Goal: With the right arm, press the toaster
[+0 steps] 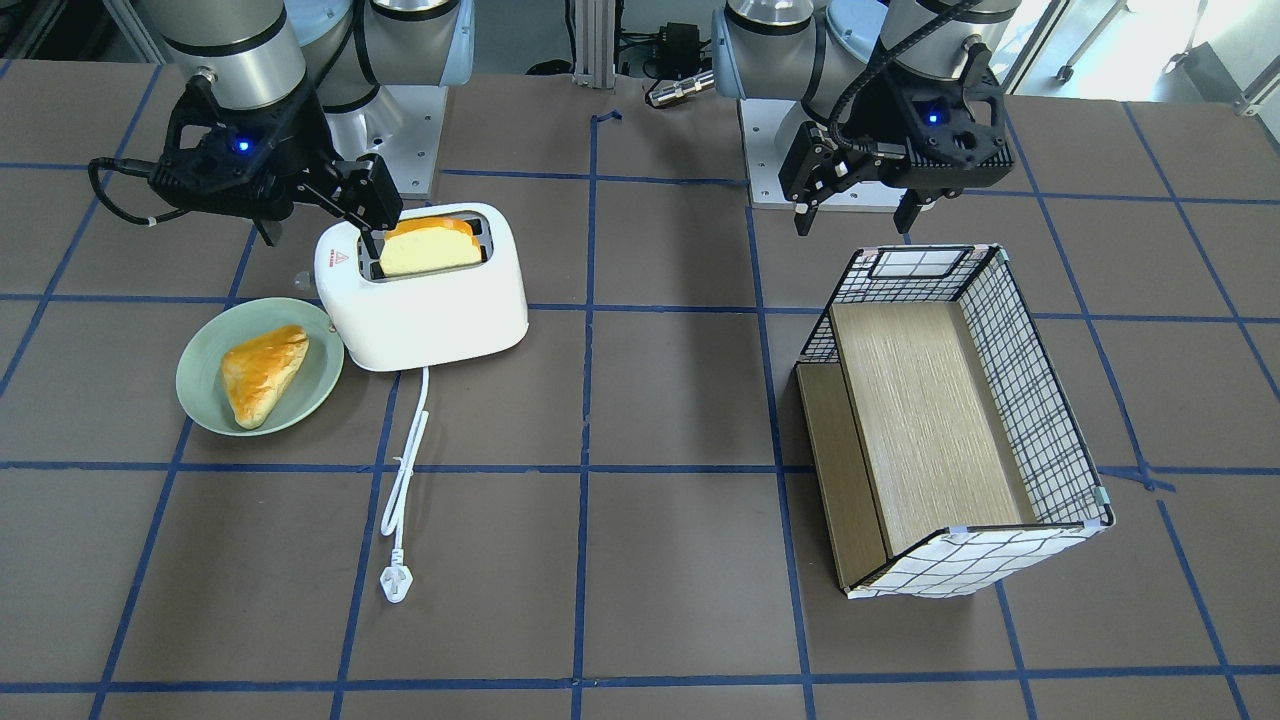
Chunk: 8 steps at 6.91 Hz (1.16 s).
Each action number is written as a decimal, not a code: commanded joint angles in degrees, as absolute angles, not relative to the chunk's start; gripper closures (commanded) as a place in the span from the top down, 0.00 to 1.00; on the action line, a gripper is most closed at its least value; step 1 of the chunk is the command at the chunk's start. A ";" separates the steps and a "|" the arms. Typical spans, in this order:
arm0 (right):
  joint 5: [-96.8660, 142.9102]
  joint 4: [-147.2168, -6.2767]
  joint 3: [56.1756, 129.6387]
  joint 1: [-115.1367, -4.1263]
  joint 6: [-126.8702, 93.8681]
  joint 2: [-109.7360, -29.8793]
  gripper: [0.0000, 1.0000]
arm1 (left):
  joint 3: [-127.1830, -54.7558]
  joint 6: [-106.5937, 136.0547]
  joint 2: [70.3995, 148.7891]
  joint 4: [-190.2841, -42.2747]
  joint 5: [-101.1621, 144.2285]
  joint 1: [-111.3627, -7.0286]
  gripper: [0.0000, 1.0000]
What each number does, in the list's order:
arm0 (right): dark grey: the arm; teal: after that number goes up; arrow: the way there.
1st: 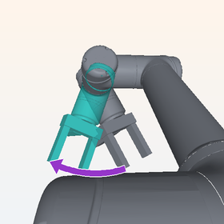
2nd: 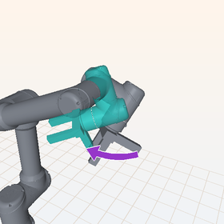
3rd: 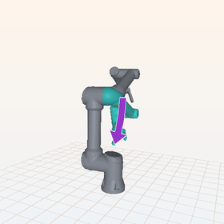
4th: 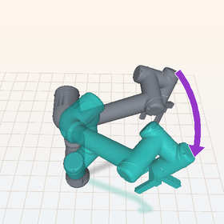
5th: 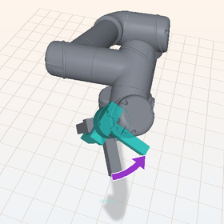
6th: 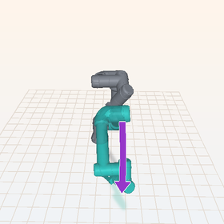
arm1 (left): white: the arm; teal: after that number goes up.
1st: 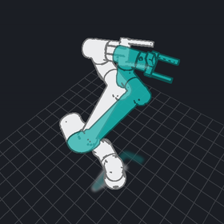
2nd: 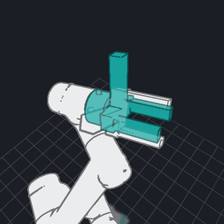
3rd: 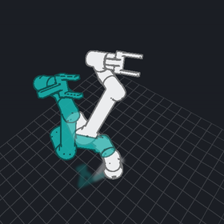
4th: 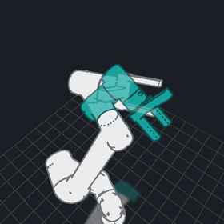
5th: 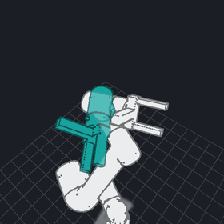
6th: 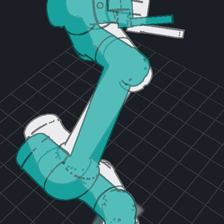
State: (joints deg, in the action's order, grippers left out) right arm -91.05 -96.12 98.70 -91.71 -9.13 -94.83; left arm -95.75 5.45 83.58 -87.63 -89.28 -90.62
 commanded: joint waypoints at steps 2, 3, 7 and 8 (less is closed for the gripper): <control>-91.05 -95.89 98.70 -89.39 -7.57 -94.92 1.00 | -95.71 5.45 83.58 -87.63 -89.30 -90.62 1.00; -91.05 -95.98 98.70 -89.38 -7.47 -94.92 1.00 | -95.71 5.45 83.58 -87.63 -89.30 -90.62 1.00; -90.97 -96.68 98.61 -88.69 -5.82 -94.92 1.00 | -95.80 5.45 83.58 -87.63 -89.30 -90.62 1.00; -90.97 -96.59 98.61 -87.03 -2.49 -95.10 0.95 | -95.71 5.45 83.58 -87.63 -89.30 -90.62 1.00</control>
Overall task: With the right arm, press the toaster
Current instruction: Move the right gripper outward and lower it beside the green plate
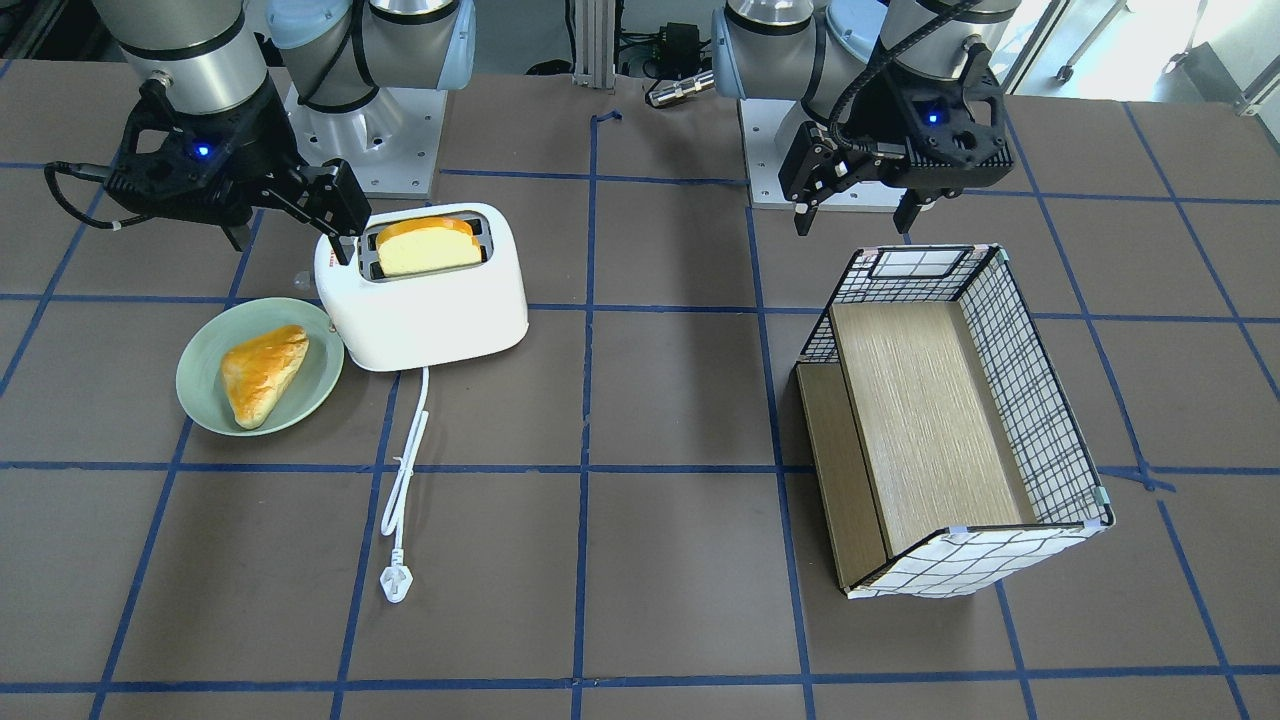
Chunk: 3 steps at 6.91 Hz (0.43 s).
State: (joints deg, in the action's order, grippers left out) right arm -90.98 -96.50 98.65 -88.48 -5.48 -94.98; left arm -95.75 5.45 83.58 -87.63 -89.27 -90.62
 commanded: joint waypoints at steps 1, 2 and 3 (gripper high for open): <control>-90.71 -96.50 98.61 -85.88 0.06 -95.10 0.87 | -95.80 5.45 83.58 -87.63 -89.30 -90.62 1.00; -90.70 -96.07 98.61 -84.48 3.39 -95.01 0.73 | -95.71 5.45 83.58 -87.63 -89.21 -90.62 1.00; -90.27 -93.19 98.70 -81.59 6.04 -95.01 0.44 | -95.71 5.45 83.58 -87.63 -89.21 -90.62 1.00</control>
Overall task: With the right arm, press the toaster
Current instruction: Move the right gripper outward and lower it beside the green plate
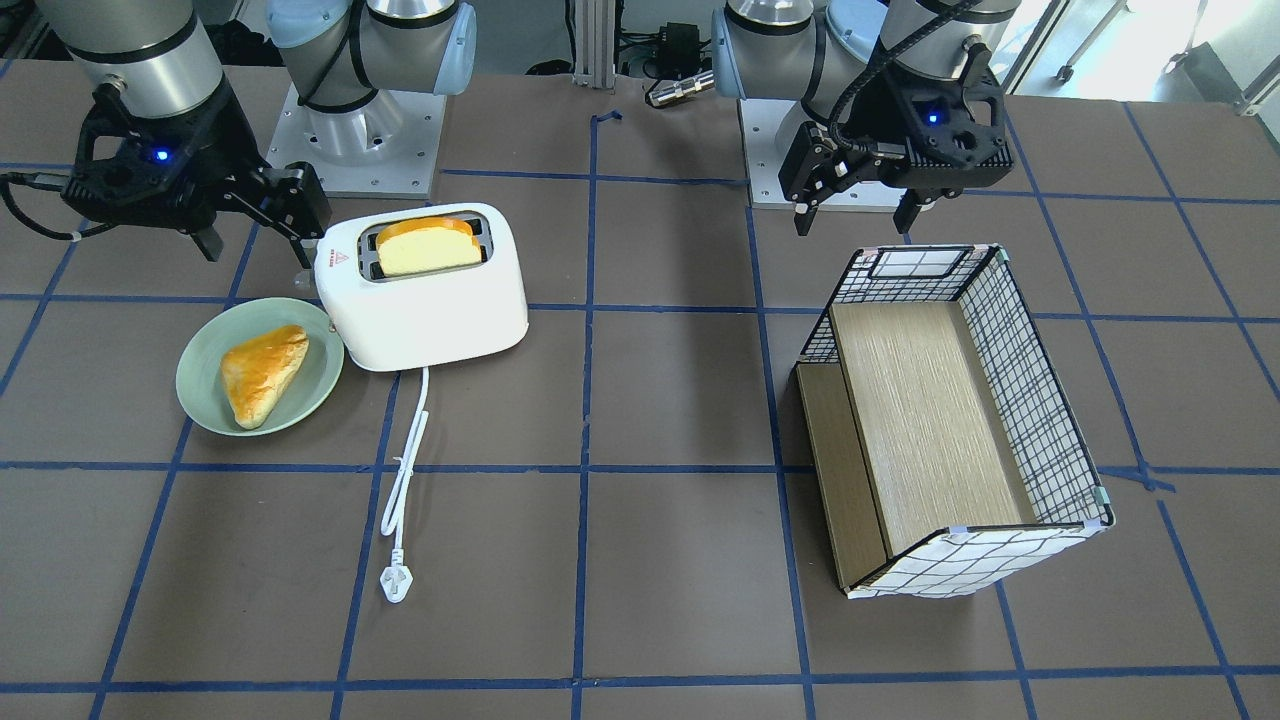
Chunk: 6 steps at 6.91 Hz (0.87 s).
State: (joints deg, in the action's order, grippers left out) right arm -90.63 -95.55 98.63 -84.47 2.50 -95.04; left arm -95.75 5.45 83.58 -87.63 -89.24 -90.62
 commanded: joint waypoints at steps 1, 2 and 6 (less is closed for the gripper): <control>-89.83 -88.38 98.79 -78.00 8.94 -95.01 0.13 | -95.80 5.45 83.58 -87.63 -89.21 -90.62 1.00; -89.30 -86.33 98.79 -75.00 14.36 -95.01 0.00 | -95.80 5.45 83.58 -87.63 -89.30 -90.62 1.00; -81.14 -87.01 107.21 -70.75 19.33 -94.92 0.00 | -95.80 5.45 83.58 -87.63 -89.30 -90.62 1.00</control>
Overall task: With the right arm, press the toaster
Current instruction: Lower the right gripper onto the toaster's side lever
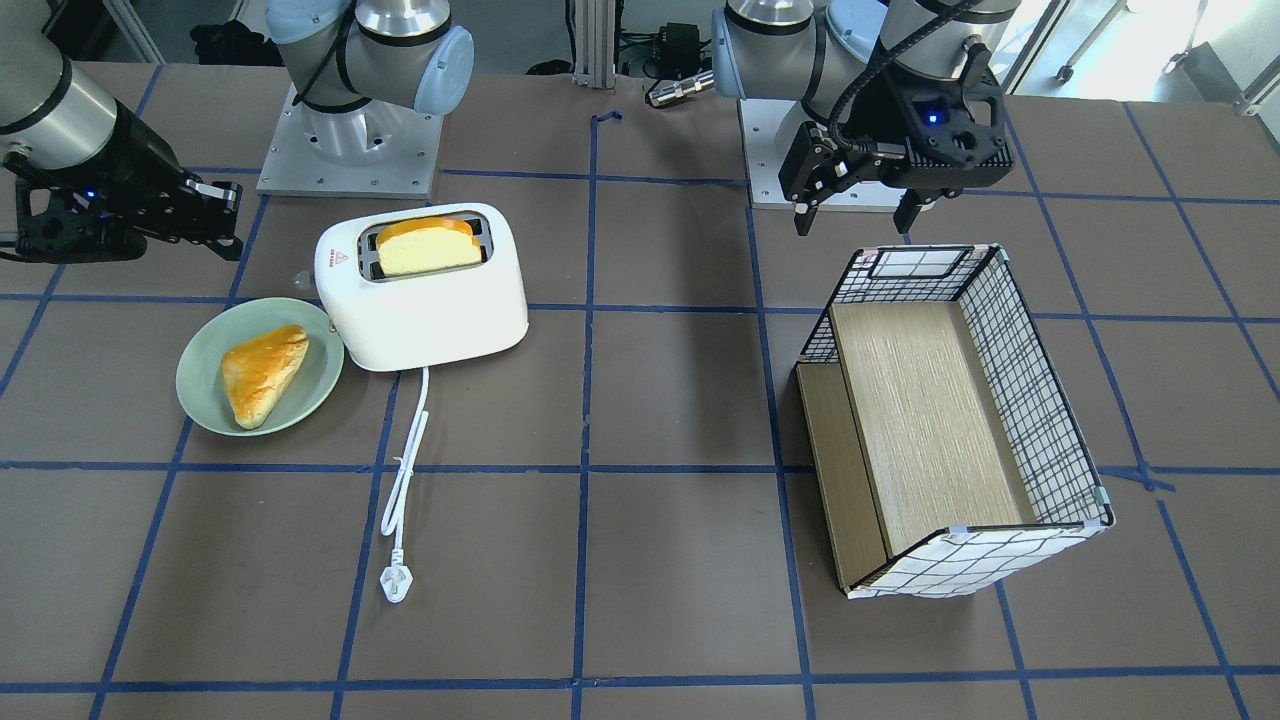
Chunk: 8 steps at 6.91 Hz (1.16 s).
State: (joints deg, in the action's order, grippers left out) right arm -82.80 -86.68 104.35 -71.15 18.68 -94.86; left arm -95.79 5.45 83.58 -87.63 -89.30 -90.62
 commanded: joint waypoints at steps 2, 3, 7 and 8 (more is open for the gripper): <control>-80.77 -87.27 110.03 -69.88 22.57 -94.57 0.00 | -95.80 5.45 83.58 -87.63 -89.30 -90.62 1.00; -80.77 -89.36 111.87 -69.00 22.76 -93.79 0.00 | -95.71 5.45 83.58 -87.63 -89.30 -90.62 1.00; -81.03 -92.90 116.54 -68.91 22.76 -93.69 0.00 | -95.71 5.45 83.58 -87.63 -89.30 -90.62 1.00; -81.04 -92.73 116.98 -68.91 22.76 -93.69 0.00 | -95.71 5.45 83.58 -87.63 -89.30 -90.62 1.00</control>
